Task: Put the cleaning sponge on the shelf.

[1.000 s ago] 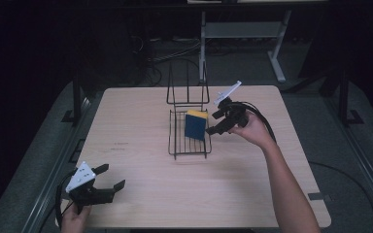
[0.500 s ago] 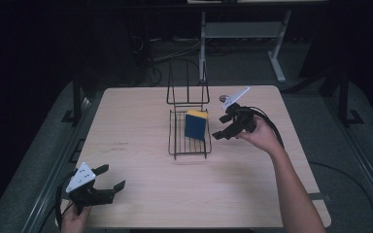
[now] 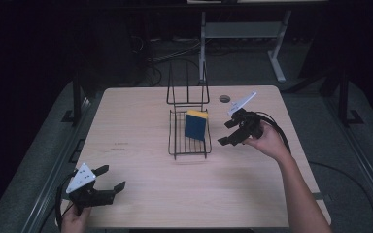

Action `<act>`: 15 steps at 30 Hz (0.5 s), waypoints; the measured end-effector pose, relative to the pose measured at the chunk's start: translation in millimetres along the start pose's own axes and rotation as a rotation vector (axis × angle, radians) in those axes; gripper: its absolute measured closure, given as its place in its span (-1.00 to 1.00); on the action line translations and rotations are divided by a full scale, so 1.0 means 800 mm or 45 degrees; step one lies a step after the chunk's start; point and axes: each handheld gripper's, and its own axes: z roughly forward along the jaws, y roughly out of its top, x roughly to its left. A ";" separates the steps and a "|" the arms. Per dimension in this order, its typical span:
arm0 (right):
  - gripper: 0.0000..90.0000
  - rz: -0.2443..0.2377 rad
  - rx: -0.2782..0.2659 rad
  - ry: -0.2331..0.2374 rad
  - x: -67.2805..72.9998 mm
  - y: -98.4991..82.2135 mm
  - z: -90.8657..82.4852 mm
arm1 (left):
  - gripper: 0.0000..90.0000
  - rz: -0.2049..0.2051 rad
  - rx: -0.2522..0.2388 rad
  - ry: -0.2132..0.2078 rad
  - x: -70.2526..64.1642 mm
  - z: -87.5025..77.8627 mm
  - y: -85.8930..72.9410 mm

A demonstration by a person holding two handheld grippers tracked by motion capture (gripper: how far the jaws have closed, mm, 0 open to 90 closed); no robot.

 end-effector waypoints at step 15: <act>-0.59 -0.025 0.020 0.010 0.016 -0.003 -0.009 | -0.69 -0.004 -0.009 0.003 0.000 -0.001 0.001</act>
